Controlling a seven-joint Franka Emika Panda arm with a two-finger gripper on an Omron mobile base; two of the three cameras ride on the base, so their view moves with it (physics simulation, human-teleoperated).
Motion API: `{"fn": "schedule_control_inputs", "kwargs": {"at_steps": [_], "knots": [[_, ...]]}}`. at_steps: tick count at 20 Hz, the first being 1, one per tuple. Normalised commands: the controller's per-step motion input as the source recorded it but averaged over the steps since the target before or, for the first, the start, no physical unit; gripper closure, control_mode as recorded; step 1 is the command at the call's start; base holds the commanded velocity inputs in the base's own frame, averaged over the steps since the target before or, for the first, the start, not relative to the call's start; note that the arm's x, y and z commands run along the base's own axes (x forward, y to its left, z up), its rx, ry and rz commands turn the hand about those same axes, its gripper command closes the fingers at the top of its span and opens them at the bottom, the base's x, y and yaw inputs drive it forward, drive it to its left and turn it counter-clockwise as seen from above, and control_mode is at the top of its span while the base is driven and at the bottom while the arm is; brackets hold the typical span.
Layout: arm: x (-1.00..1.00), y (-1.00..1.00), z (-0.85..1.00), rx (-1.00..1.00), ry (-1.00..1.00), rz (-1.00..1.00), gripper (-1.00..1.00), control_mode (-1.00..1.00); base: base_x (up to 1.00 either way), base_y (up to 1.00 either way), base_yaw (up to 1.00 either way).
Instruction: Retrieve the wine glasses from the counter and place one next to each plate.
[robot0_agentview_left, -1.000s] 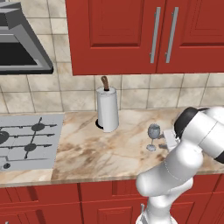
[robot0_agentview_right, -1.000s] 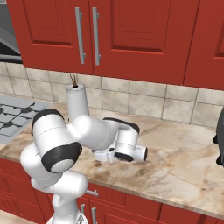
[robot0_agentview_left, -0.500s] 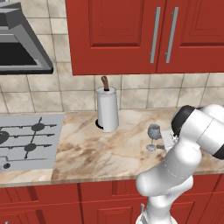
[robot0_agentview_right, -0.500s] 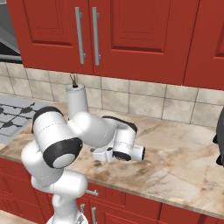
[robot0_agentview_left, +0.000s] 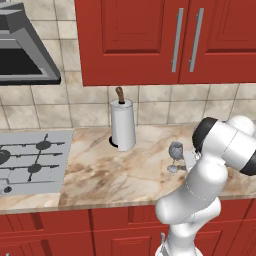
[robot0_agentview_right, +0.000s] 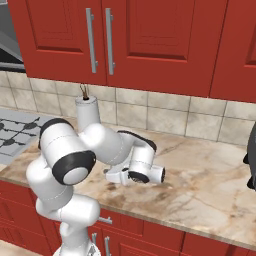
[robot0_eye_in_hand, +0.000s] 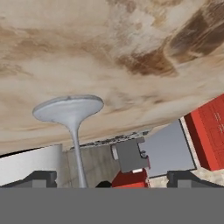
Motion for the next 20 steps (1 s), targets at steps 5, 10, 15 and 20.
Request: {"fn": "schedule_control_inputs", "kwargs": {"at_steps": [5,10,15,20], "knots": [[0.05,0.0,-0.01,0.0,0.0,-0.07,-1.0,-1.0,0.0,0.0,0.0],[0.18,0.04,-0.07,0.0,0.01,-0.1,-1.0,-1.0,0.0,0.0,0.0],[0.23,0.01,-0.06,0.0,0.03,-0.07,-1.0,-1.0,0.0,0.0,0.0],[0.21,0.0,-0.11,0.0,0.02,-0.02,-1.0,-1.0,0.0,0.0,0.0]]}}
